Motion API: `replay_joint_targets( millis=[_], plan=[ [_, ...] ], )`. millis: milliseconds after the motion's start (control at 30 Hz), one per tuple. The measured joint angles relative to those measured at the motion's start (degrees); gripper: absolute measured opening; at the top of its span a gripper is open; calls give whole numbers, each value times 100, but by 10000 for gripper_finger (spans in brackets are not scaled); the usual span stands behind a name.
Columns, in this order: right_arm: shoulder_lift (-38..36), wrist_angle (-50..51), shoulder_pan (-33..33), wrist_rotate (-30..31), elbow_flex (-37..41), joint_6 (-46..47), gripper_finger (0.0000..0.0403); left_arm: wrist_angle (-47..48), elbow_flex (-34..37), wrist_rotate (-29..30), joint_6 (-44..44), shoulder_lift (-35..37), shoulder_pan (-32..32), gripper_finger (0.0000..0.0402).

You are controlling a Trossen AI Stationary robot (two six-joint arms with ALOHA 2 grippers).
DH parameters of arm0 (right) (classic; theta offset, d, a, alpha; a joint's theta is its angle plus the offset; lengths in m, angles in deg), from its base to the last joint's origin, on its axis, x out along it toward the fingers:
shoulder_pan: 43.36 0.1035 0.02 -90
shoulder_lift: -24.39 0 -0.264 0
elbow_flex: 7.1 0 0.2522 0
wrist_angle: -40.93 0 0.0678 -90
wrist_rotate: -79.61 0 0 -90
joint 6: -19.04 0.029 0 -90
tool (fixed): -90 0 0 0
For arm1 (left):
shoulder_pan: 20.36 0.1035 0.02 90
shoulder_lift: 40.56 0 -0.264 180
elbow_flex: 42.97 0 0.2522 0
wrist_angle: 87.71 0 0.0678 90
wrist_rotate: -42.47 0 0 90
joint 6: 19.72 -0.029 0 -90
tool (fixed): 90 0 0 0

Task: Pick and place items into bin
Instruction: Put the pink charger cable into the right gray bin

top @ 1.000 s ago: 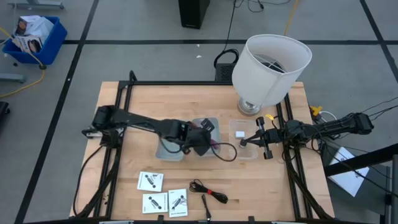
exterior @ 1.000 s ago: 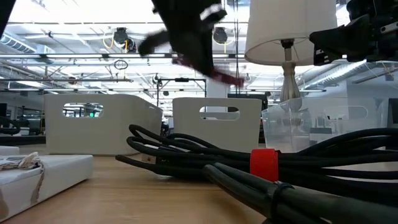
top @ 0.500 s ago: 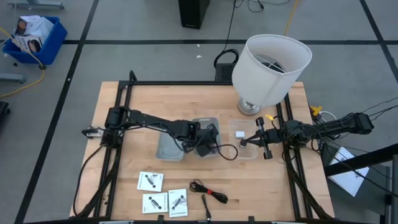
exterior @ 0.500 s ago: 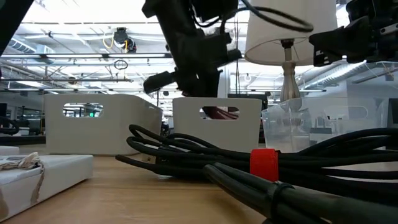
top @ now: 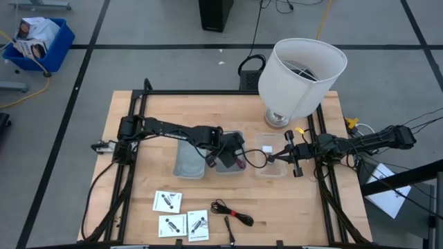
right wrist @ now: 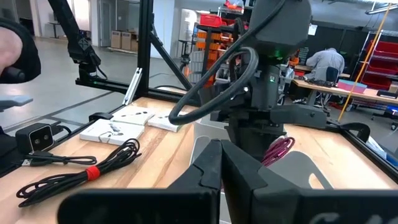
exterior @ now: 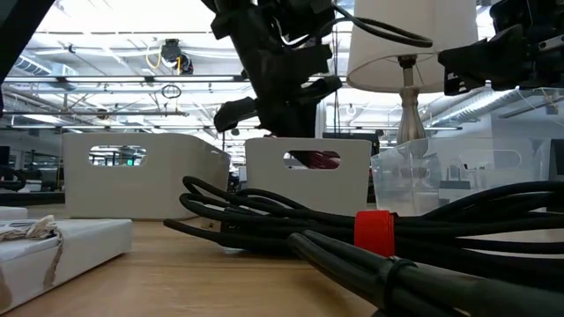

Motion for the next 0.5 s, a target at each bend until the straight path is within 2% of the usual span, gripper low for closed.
replay_joint_targets(
  millis=[300,500],
  plan=[
    [0,0,0,-1,0,15,2,-45,0,-126,512,0,31,33],
    [0,-2,0,-1,0,15,2,-43,0,-111,646,0,37,71]
  ],
)
